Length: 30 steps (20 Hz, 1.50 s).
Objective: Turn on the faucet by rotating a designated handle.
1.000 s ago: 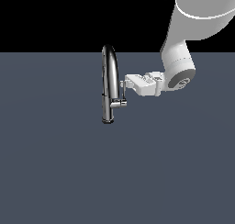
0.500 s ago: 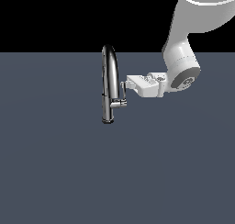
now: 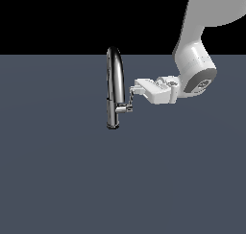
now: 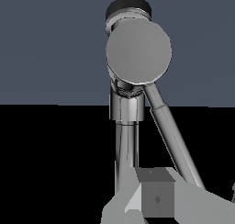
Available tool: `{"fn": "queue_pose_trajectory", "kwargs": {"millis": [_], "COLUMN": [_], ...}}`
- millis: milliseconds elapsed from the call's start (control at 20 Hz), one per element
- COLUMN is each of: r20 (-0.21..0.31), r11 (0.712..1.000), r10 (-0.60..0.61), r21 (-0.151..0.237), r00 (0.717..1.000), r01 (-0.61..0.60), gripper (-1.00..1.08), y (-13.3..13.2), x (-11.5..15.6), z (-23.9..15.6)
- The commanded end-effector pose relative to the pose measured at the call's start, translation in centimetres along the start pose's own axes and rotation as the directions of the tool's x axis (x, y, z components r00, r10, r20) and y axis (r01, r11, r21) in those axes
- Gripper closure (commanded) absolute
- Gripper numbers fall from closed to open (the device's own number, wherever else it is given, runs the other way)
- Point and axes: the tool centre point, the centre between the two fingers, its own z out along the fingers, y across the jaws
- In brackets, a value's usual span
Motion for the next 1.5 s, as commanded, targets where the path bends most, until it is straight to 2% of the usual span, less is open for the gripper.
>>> {"fn": "queue_pose_trajectory", "kwargs": {"millis": [0, 150, 950, 1050, 1450], "r20": [0.007, -0.001, 0.007, -0.006, 0.003], "r11": [1.000, 1.000, 1.000, 1.000, 1.000], "r10": [0.001, -0.001, 0.001, -0.019, -0.006], "r21": [-0.011, 0.001, -0.010, 0.001, -0.007], "r00": [1.000, 1.000, 1.000, 1.000, 1.000], "r01": [-0.001, 0.001, -0.001, 0.019, 0.006], "gripper": [1.08, 1.08, 1.08, 1.08, 1.08], "y": [0.8, 0.7, 6.1, 5.2, 6.4], "x": [-0.3, -0.2, 3.5, 2.5, 7.6], "z": [0.4, -0.1, 0.3, -0.3, 0.1]}}
